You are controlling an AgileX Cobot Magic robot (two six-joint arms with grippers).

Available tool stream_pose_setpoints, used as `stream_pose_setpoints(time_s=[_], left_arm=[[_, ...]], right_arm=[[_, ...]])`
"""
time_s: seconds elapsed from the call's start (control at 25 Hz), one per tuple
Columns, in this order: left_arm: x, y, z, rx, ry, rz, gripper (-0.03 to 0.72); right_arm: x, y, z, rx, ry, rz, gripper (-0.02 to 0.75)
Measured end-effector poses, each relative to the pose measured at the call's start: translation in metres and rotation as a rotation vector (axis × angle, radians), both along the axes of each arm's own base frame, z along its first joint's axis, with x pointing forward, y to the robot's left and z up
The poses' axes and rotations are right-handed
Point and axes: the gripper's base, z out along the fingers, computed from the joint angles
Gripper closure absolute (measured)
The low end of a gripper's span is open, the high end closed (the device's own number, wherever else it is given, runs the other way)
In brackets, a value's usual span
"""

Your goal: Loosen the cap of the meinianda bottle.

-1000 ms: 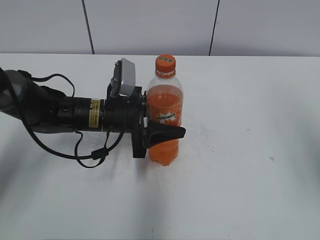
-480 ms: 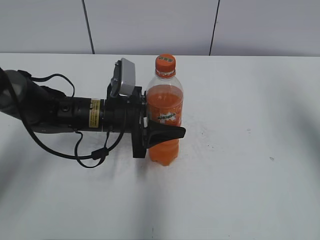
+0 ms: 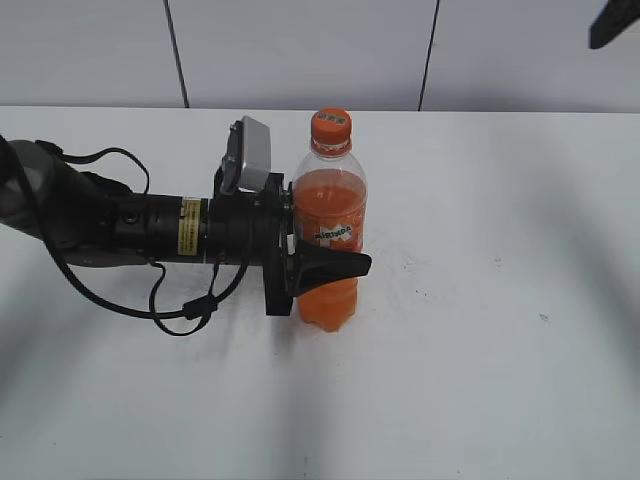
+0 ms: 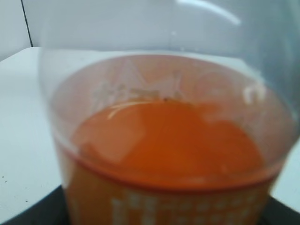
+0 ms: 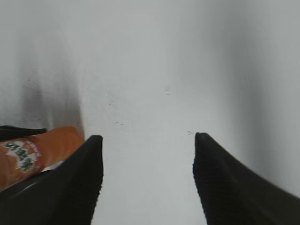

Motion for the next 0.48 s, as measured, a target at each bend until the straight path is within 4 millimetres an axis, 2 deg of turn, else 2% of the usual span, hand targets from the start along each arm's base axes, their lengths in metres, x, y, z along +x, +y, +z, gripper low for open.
stream_pose_setpoints(time_s=[0.2, 0.48], left_arm=[[0.0, 0.0, 0.0, 0.0, 0.0, 0.0, 0.266], [0.0, 0.0, 0.0, 0.0, 0.0, 0.0, 0.266]], right_arm=[[0.008, 0.058, -0.007, 0.063, 0.054, 0.041, 0.283], [0.003, 0.129, 0.006, 0.117, 0.033, 0.171, 0.272]])
